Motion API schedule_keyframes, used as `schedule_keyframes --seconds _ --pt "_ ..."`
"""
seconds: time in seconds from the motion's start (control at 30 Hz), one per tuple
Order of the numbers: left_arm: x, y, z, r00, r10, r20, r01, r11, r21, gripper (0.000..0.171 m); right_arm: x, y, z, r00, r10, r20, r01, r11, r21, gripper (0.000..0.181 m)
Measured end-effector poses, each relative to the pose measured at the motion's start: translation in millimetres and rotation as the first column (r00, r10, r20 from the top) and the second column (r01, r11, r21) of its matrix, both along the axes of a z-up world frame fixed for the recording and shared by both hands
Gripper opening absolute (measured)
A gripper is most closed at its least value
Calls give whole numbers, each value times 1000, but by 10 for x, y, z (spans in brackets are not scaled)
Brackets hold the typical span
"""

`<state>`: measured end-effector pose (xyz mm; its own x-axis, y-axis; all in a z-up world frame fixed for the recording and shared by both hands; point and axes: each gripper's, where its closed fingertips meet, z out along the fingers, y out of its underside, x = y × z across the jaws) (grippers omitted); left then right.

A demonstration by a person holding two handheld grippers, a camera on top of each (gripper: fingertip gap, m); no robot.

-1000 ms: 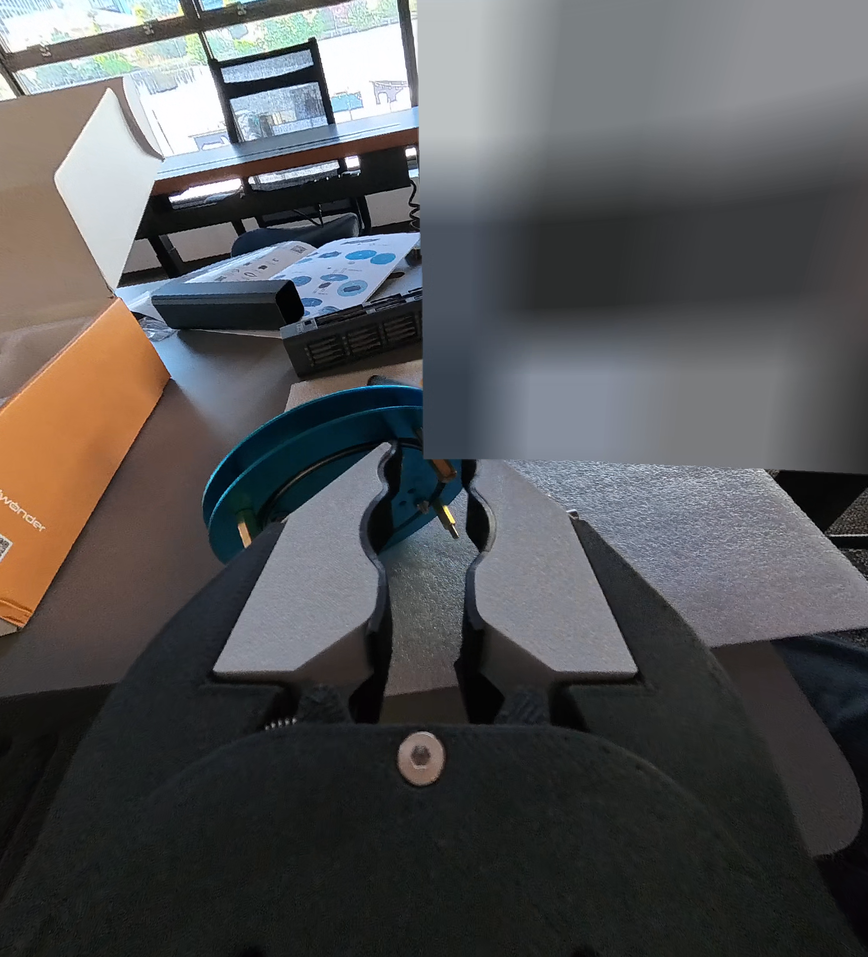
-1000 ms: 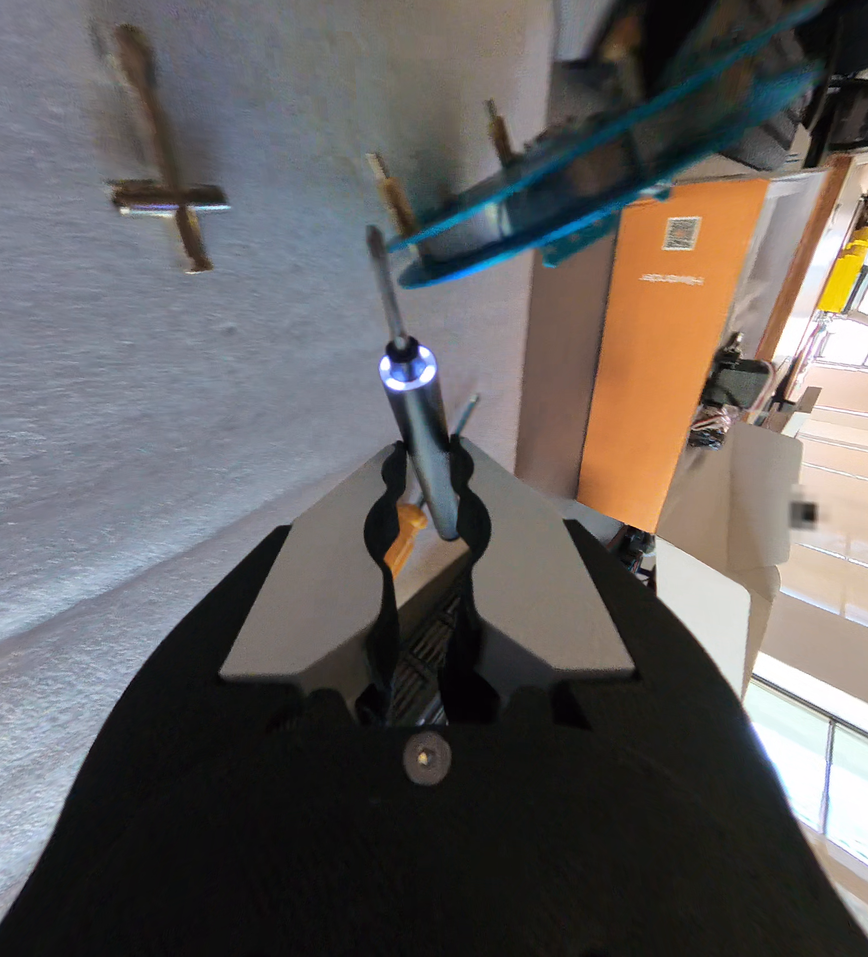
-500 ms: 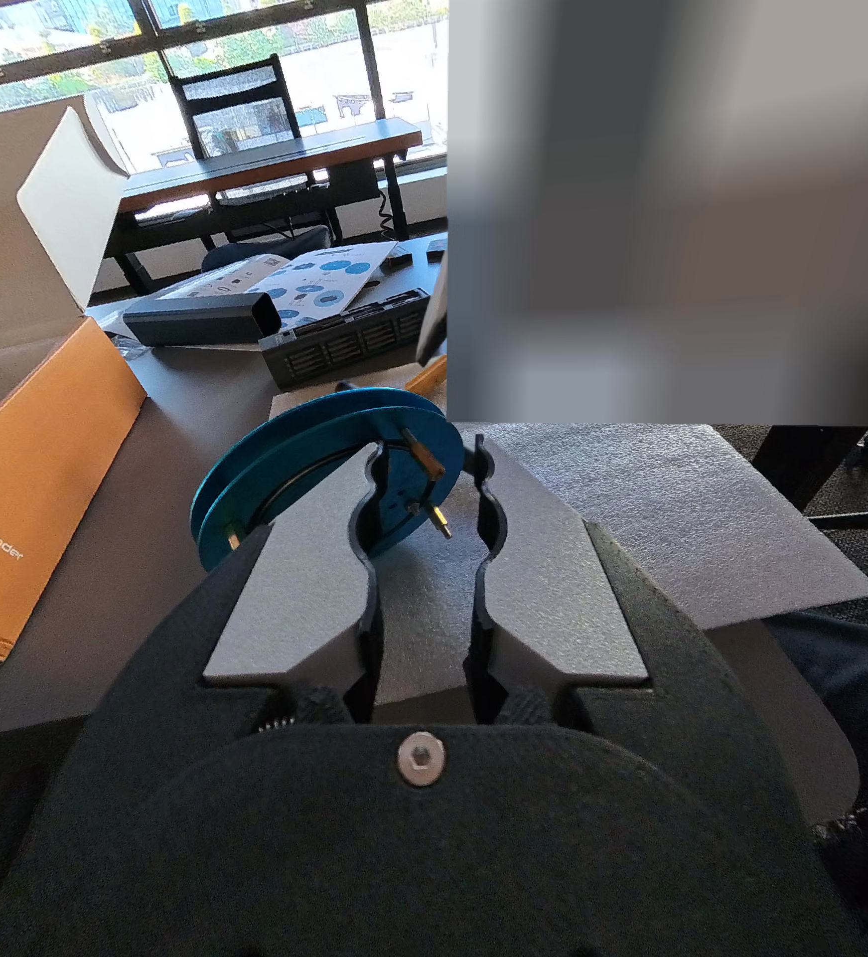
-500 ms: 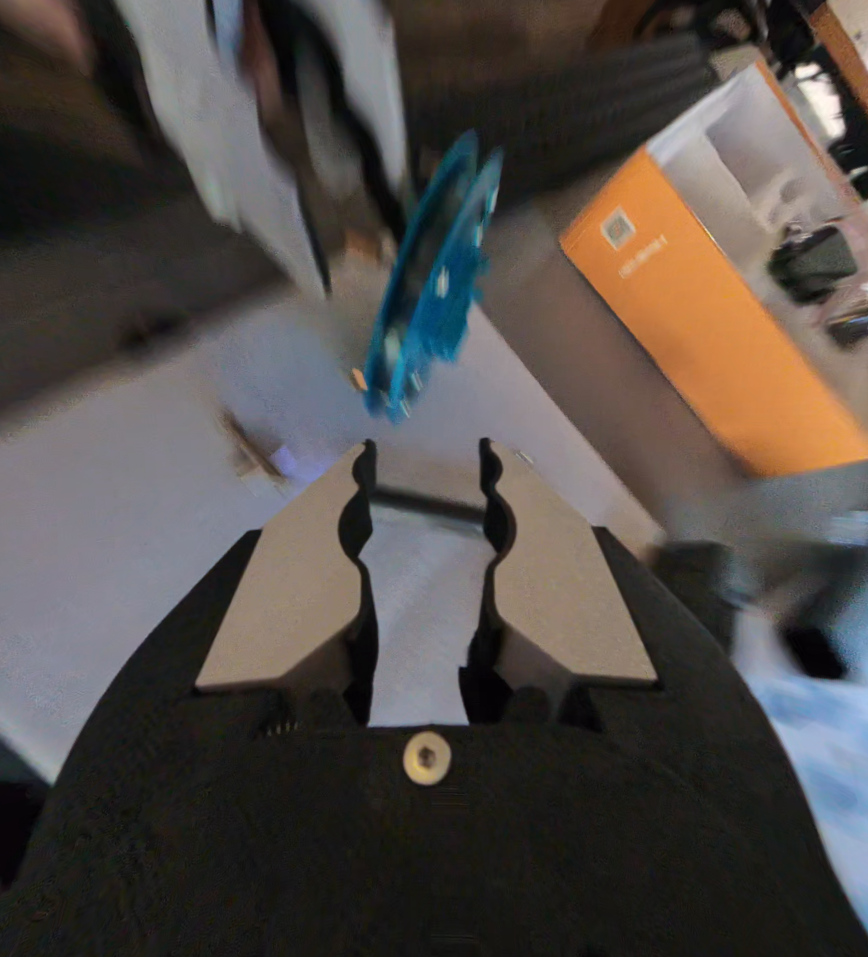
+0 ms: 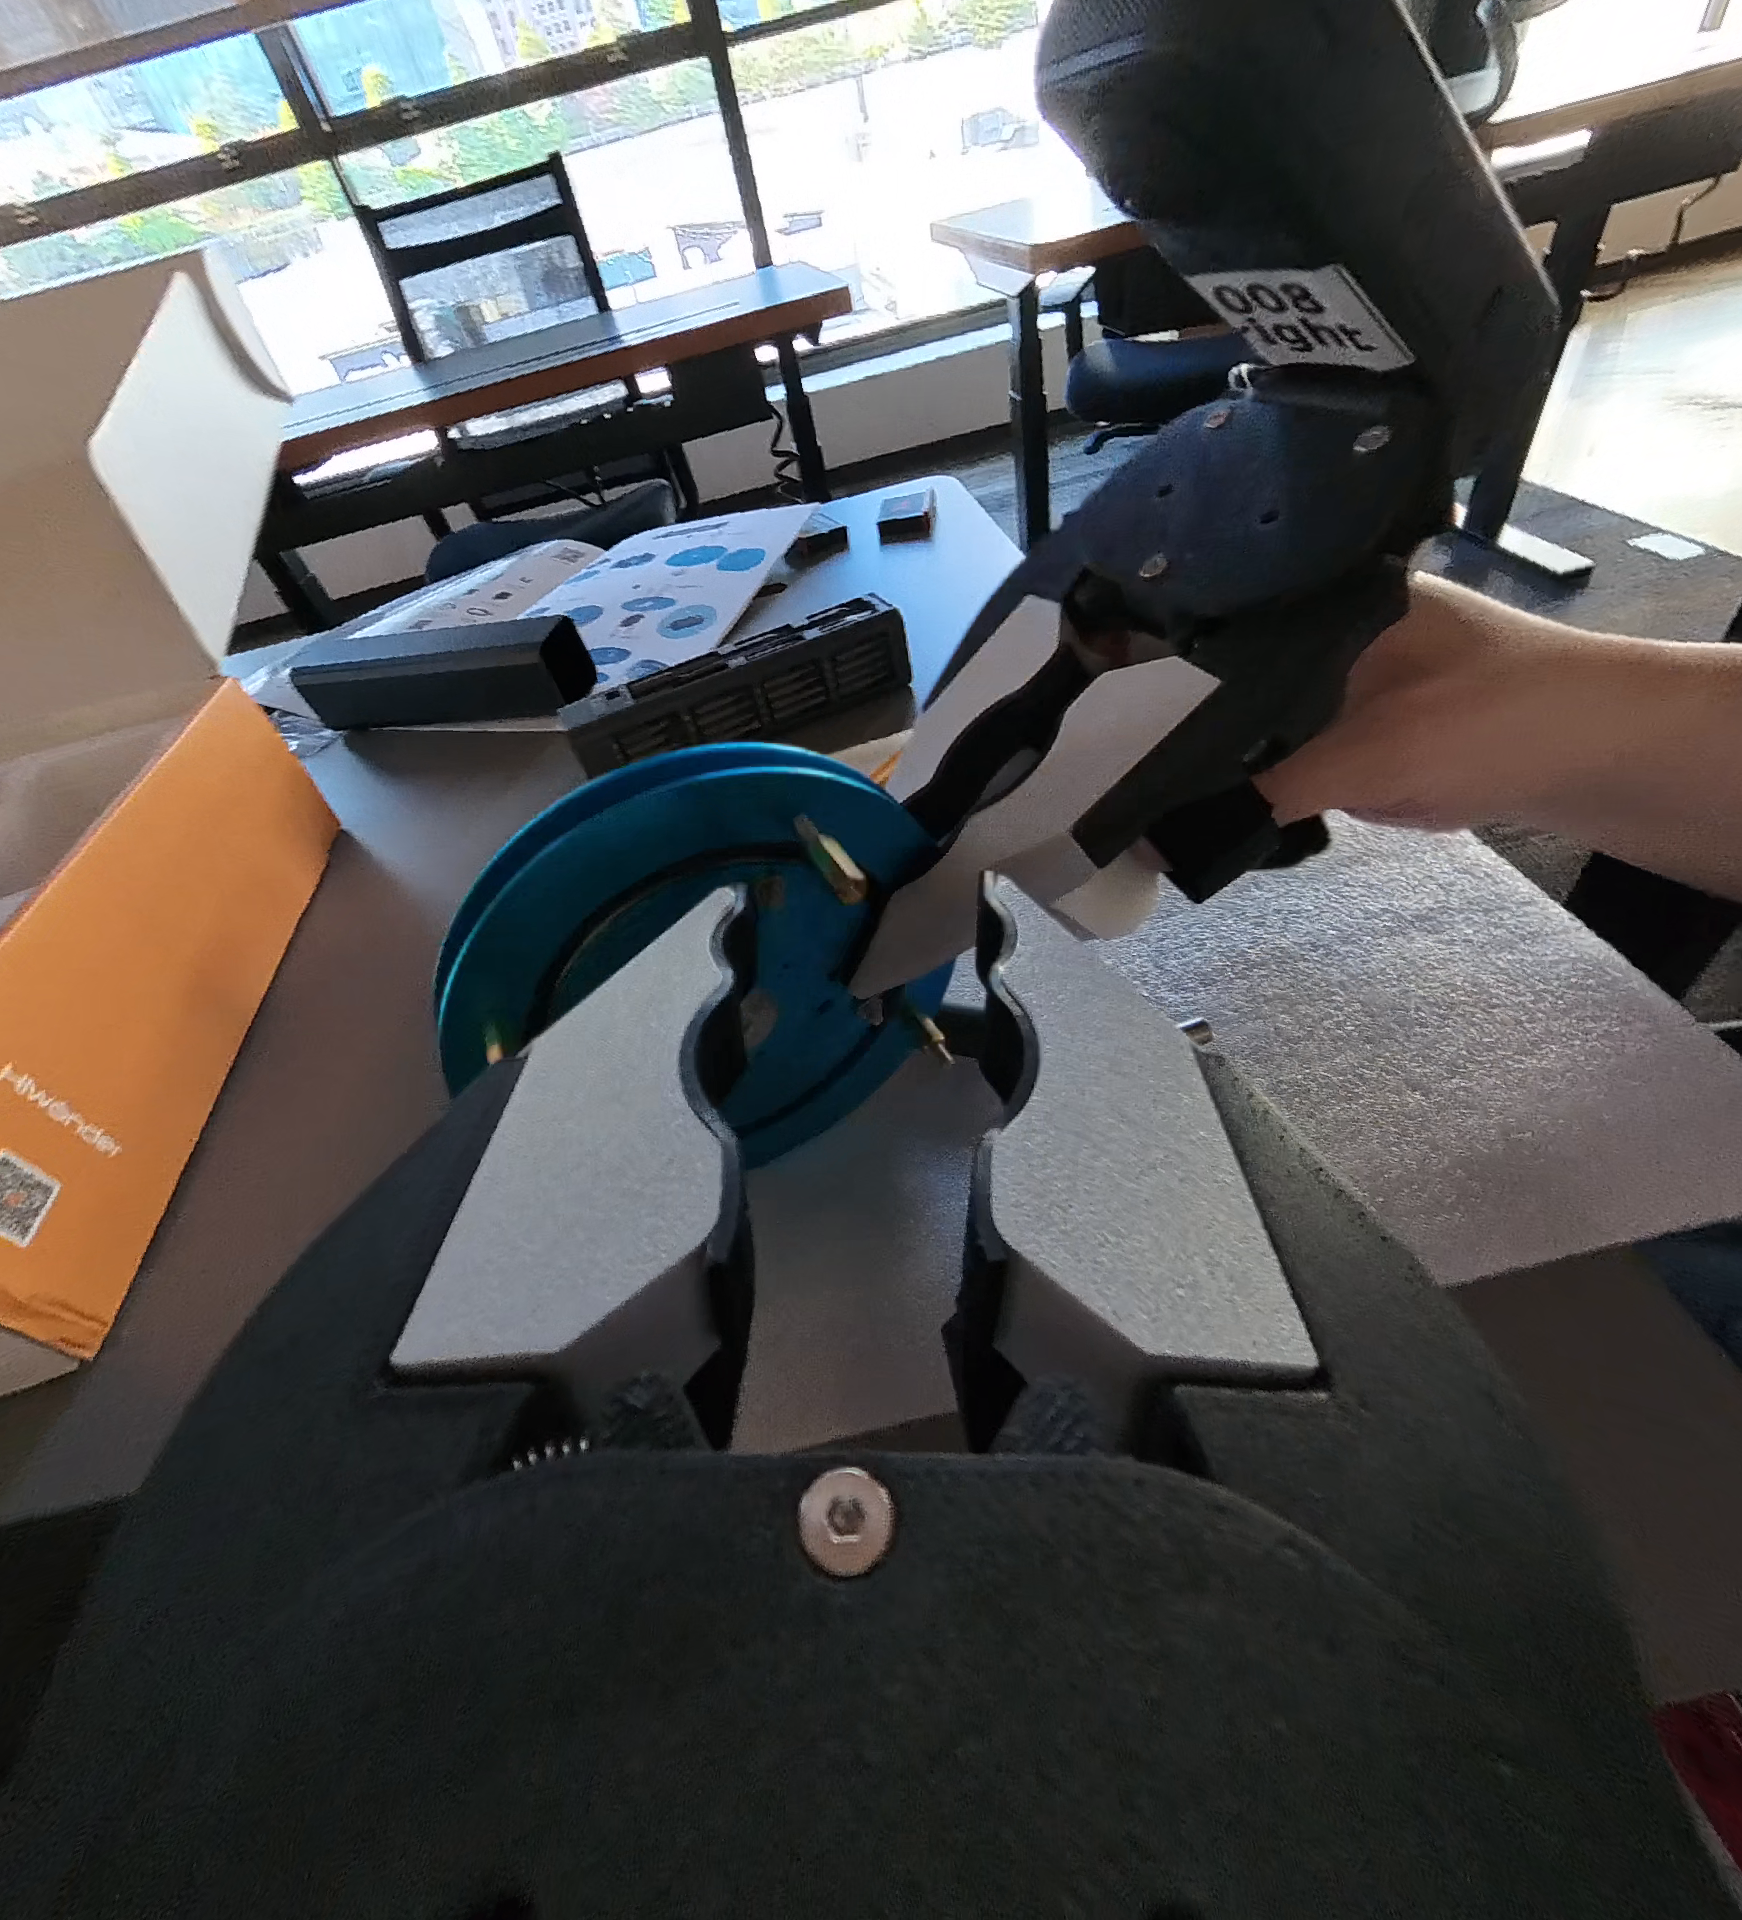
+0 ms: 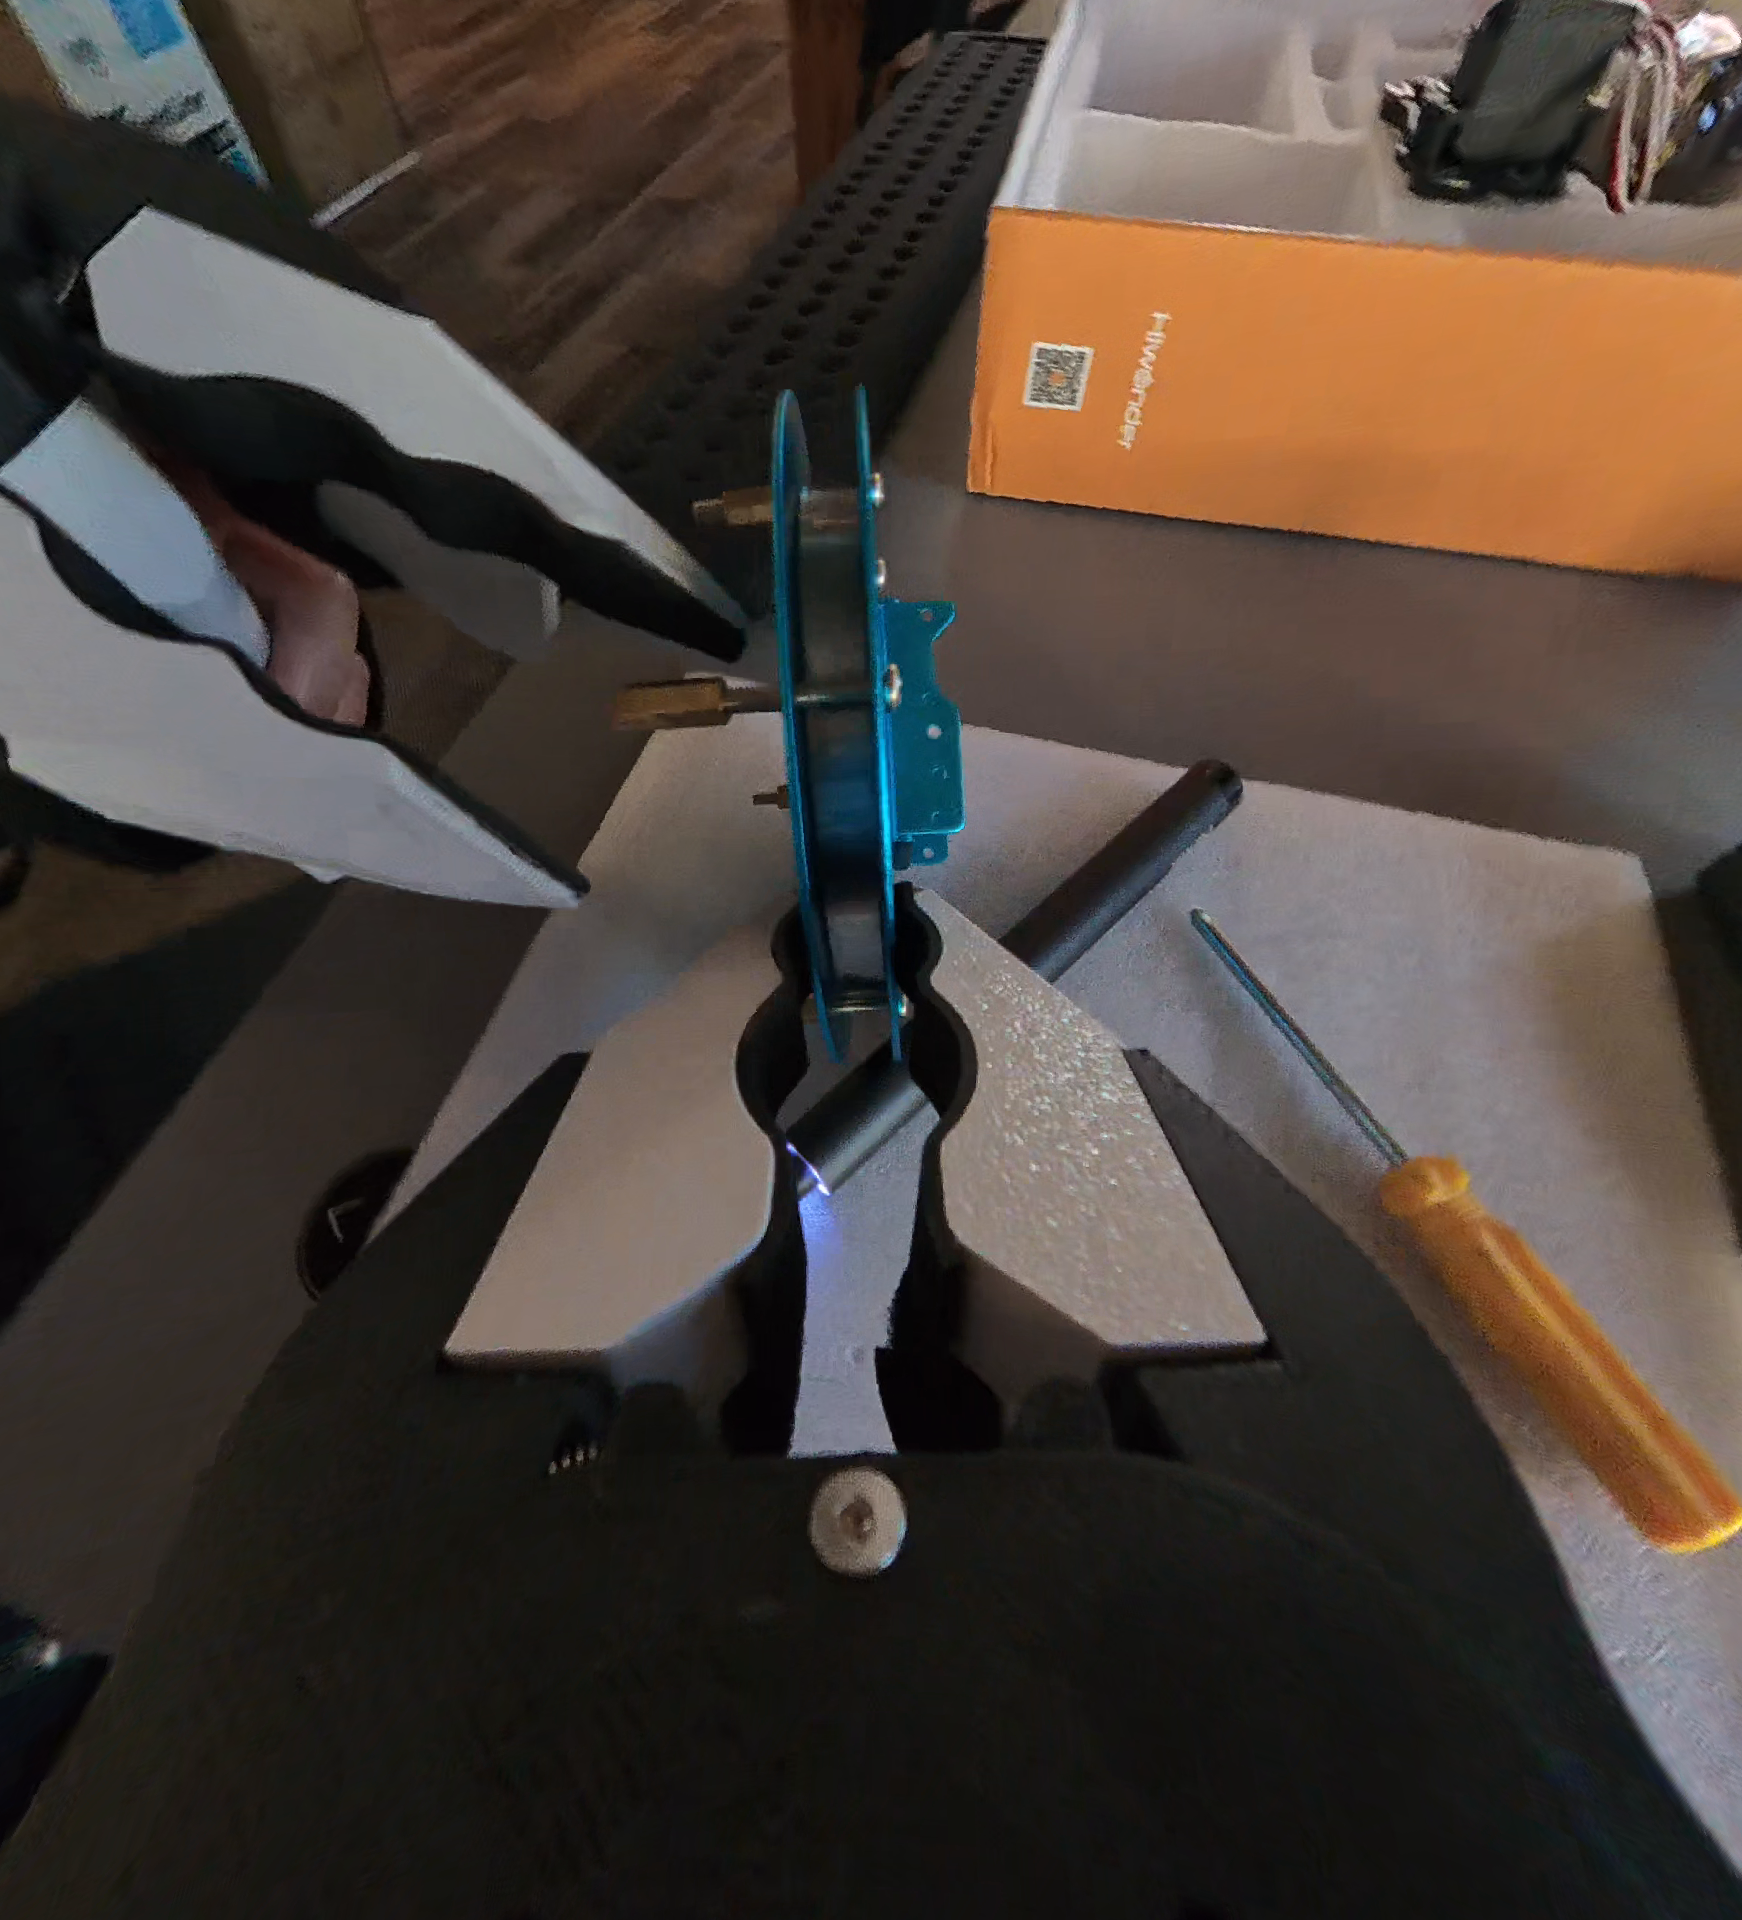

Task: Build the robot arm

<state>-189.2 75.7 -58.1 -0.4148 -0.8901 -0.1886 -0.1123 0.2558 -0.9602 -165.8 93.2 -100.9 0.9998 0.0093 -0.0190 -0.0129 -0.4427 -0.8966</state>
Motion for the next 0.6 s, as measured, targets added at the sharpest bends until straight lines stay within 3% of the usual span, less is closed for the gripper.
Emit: schedule_keyframes --seconds 0.37,0.43,0.6 --pt "-51 198 162 997 70 28 -64 981 -183 28 72 22 24 951 -213 -223 221 975 10 11" --pt "-5 148 151 998 54 13 -51 978 -201 21 70 17 21 939 -246 -241 256 967 10 11" --pt "132 185 87 994 109 1 -105 961 -256 27 48 8 20 914 -343 -216 353 936 5 11"
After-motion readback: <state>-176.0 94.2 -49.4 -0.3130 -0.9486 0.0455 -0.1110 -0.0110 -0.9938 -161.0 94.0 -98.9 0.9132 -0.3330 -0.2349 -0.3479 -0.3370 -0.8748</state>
